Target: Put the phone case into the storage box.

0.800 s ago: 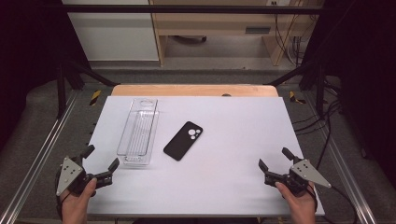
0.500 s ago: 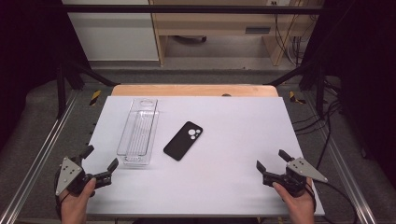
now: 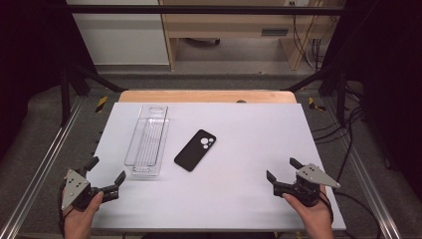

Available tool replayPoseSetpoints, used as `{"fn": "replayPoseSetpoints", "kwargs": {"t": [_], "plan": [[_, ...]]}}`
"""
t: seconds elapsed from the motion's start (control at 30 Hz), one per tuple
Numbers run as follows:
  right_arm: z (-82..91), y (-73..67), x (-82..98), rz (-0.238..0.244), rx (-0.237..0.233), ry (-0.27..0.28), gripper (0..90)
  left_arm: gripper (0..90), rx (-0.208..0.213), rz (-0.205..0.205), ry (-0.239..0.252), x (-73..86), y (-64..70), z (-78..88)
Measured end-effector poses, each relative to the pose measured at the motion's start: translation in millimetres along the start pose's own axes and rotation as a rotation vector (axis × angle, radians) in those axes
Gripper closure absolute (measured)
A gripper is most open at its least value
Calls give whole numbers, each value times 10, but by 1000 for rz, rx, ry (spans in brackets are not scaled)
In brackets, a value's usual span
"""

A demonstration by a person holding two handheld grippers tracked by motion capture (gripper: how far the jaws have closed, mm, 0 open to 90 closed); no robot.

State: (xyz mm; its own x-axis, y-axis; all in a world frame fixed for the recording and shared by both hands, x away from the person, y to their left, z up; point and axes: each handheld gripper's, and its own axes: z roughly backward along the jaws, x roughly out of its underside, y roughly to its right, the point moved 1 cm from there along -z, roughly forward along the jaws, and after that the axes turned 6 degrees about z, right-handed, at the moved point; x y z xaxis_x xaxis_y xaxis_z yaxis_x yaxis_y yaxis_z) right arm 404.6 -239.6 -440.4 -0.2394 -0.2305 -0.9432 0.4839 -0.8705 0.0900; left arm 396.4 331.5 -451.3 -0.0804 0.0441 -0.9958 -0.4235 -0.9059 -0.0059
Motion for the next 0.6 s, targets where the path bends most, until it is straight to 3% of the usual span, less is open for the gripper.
{"fn": "replayPoseSetpoints", "kwargs": {"t": [0.07,0.23,0.6], "plan": [[-36,-34,-57,17,-16,1,72,9,0,11,6,-3,-7,5],[-163,-93,-204,53,-51,-63,76,9,3,17,12,-7,-11,7],[-416,-240,-411,111,-133,-116,82,9,6,19,14,-13,-5,7]]}}
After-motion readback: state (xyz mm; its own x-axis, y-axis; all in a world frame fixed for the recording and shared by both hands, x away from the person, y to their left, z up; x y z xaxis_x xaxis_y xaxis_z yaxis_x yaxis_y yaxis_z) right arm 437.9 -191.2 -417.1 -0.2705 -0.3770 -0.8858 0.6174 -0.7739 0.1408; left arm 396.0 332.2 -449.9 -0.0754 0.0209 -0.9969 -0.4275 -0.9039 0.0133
